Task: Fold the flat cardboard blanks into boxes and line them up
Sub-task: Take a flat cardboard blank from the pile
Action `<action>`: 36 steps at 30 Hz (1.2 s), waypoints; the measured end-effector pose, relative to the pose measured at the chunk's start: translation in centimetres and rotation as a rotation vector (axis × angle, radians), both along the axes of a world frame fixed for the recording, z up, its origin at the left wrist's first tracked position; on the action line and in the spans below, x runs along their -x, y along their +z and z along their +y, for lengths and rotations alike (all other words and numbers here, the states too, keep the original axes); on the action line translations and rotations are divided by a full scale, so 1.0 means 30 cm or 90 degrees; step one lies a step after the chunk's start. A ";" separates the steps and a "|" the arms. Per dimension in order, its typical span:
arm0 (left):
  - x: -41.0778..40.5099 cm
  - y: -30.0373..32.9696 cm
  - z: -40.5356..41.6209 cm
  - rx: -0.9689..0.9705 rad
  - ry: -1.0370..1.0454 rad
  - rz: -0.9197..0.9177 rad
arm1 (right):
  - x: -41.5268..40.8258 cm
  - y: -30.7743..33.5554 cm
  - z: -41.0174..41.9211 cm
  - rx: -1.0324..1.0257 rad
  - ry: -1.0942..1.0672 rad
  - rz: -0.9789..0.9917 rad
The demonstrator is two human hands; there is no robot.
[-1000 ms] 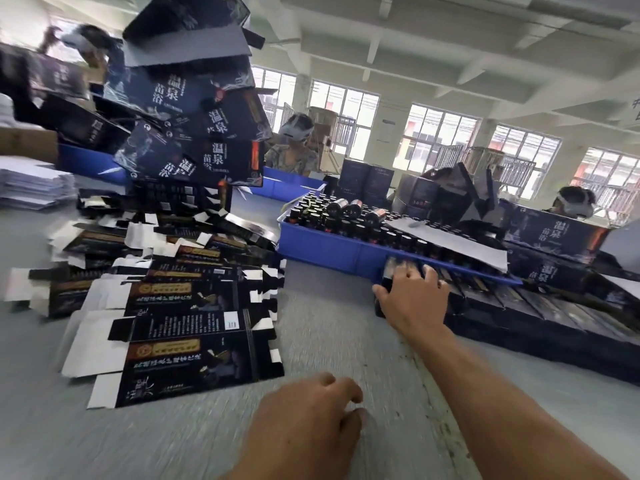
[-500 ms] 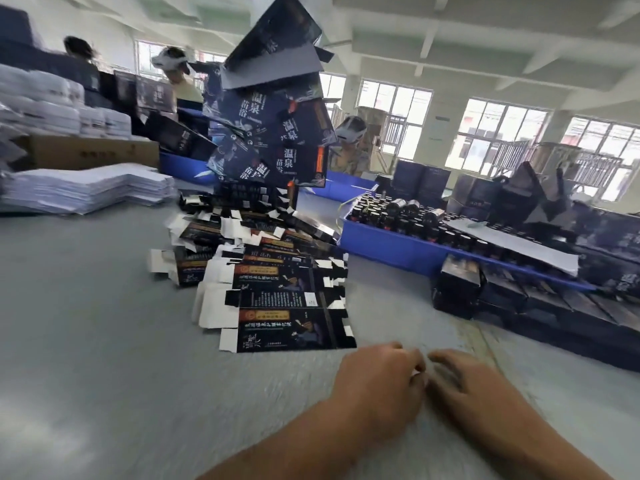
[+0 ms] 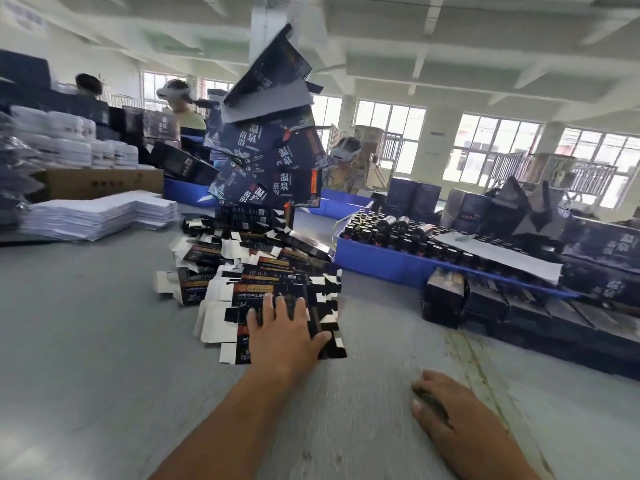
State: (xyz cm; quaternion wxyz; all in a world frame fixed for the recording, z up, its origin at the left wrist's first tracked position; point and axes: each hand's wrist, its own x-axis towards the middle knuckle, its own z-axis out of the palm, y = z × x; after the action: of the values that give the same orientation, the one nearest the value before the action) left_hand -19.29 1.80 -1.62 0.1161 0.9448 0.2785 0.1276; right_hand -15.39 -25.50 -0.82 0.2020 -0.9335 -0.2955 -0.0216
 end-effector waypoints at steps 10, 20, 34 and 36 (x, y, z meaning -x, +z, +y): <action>0.016 0.034 -0.014 -0.102 0.029 -0.057 | 0.002 0.004 -0.005 0.007 0.022 -0.025; 0.003 0.075 -0.145 -0.200 -0.207 -0.217 | 0.009 0.022 -0.014 -0.242 -0.052 0.074; 0.092 0.102 -0.351 -0.027 -0.524 -0.069 | 0.076 0.134 -0.116 -0.622 -0.129 0.395; 0.093 0.084 -0.376 -0.049 -0.564 -0.044 | 0.072 0.123 -0.147 -0.638 -0.134 0.399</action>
State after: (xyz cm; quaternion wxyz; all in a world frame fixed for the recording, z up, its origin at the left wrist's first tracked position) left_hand -22.08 -9.49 0.91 0.1336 0.9718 -0.1620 0.1073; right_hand -17.54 -29.91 2.86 0.6917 -0.7108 -0.0820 0.0980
